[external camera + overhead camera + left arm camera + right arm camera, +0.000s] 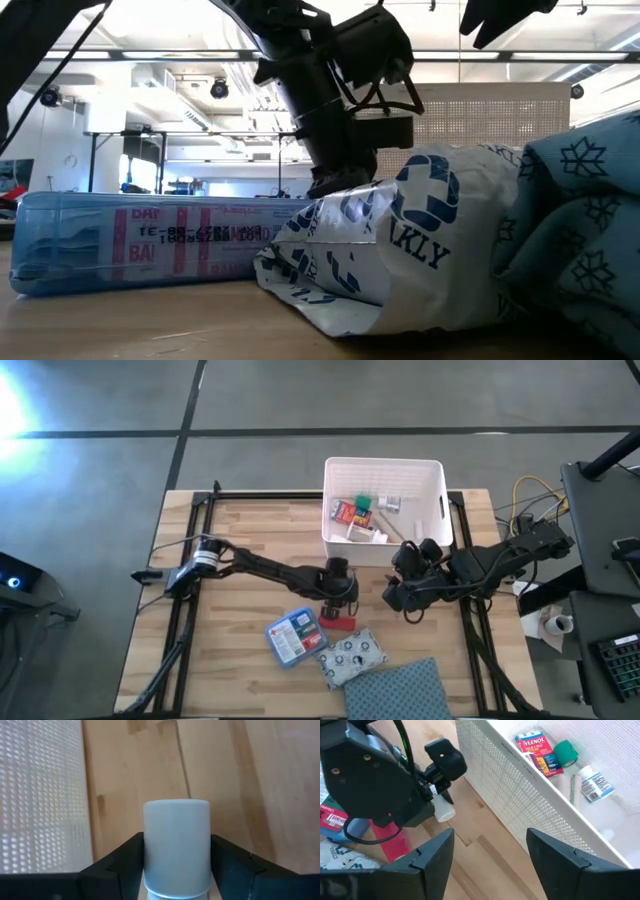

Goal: Pick & place medical supplies in basket/bin
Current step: Put the white pill bottle into the white bin

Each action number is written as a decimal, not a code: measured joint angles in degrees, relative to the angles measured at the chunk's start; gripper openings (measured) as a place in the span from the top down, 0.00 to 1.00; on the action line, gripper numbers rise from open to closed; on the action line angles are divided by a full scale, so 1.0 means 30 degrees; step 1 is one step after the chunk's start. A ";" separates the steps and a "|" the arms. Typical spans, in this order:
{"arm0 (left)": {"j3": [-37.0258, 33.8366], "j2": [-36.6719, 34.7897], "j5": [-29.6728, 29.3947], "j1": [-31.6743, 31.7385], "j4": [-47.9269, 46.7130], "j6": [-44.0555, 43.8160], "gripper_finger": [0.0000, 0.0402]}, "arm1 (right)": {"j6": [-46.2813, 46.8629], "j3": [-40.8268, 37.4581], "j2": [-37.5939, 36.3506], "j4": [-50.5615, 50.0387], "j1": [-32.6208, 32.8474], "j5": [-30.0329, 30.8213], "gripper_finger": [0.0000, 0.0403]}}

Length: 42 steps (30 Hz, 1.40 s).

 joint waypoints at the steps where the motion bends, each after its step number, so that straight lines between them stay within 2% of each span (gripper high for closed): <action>1: 0.0002 -0.0007 0.0004 -0.0052 -0.0169 -0.0193 0.54 | 0.0000 0.0000 0.0000 0.0000 0.0000 0.0006 0.41; 7: 0.0016 -0.0030 0.0094 -0.0345 -0.1684 -0.1915 0.56 | 0.0000 0.0000 0.0000 0.0023 0.0000 0.0029 0.41; 13: -0.0018 -0.0442 0.0120 -0.0413 -0.4307 -0.4950 0.56 | 0.0000 0.0000 0.0000 0.0044 0.0000 0.0057 0.41; 17: -0.0108 -0.1059 0.0042 -0.0531 -0.5315 -0.6540 0.57 | -0.0010 0.0029 0.0000 0.0088 0.0007 0.0719 0.41; 23: -0.0188 -0.2350 -0.0627 -0.0691 -0.6281 -0.7783 0.57 | -0.0507 0.0541 -0.0097 0.0169 0.0137 0.2875 0.41; 29: -0.0159 -0.4092 -0.2394 -0.0654 -0.7947 -0.8798 0.57 | -0.1927 0.1698 -0.0456 0.0183 0.0129 0.5481 0.41; 34: -0.0151 -0.6290 -0.3708 -0.0647 -0.9656 -1.0763 0.57 | -0.2972 0.2669 -0.0804 0.0182 0.0126 0.7436 0.41; 38: -0.0147 -0.8459 -0.4504 -0.0632 -0.9066 -1.2336 0.57 | -0.3985 0.3080 -0.0934 0.0235 0.0032 0.7941 0.41; 42: -0.0100 -1.0497 -0.5584 -0.0262 -0.5766 -1.1111 0.57 | -0.4556 0.3191 -0.1213 0.0242 -0.0312 0.8052 0.41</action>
